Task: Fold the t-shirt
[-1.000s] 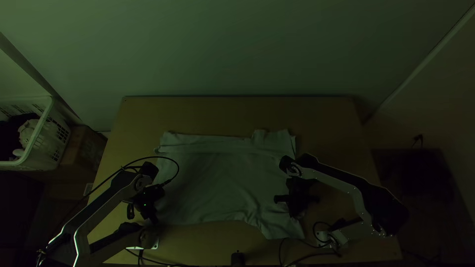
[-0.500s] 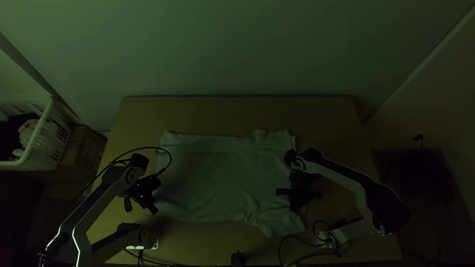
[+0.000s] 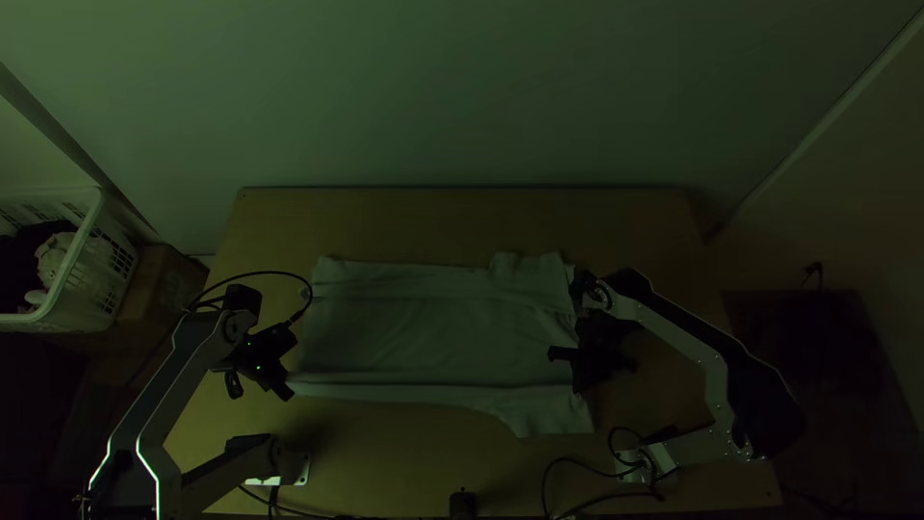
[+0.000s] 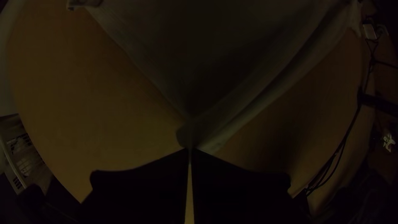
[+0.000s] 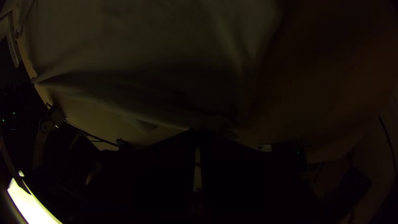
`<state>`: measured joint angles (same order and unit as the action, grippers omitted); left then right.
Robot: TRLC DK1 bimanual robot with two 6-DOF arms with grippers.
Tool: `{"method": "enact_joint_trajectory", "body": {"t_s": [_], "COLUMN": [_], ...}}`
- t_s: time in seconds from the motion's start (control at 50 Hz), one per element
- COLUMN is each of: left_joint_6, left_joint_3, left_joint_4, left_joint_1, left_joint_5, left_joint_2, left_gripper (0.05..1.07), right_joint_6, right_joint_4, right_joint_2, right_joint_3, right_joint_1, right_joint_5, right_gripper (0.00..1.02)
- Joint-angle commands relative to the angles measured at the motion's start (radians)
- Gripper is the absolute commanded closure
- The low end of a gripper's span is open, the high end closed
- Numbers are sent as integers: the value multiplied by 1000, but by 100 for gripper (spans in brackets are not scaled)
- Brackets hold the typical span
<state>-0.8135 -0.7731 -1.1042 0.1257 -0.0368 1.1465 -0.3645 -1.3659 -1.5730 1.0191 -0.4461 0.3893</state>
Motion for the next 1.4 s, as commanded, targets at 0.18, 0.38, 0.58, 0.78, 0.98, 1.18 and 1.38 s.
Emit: {"method": "enact_joint_trajectory", "body": {"t_s": [0.18,0.38,0.58,0.78,0.98,1.18,1.38], "left_joint_6": [-33,-21,23,94,125,129,128], "left_joint_3": [-135,-213,-298,-410,-502,-578,-672], "left_joint_4": [-8,-6,4,35,52,53,53], "left_joint_1": [17,15,-8,-41,-74,-77,-72], "left_joint_5": [6,17,44,64,64,63,63], "left_joint_2": [71,117,185,285,369,440,521], "left_gripper": [104,104,104,104,104,104,104], "right_joint_6": [12,27,41,47,53,53,52], "right_joint_4": [-29,-29,-29,-27,-19,-9,13], "right_joint_2": [30,2,-45,-101,-150,-211,-277], "right_joint_3": [76,139,220,285,340,414,480], "right_joint_1": [35,89,133,152,167,204,250], "right_joint_5": [-9,-23,-32,-47,-52,-56,-64], "right_gripper": [100,100,100,100,100,100,100]}}
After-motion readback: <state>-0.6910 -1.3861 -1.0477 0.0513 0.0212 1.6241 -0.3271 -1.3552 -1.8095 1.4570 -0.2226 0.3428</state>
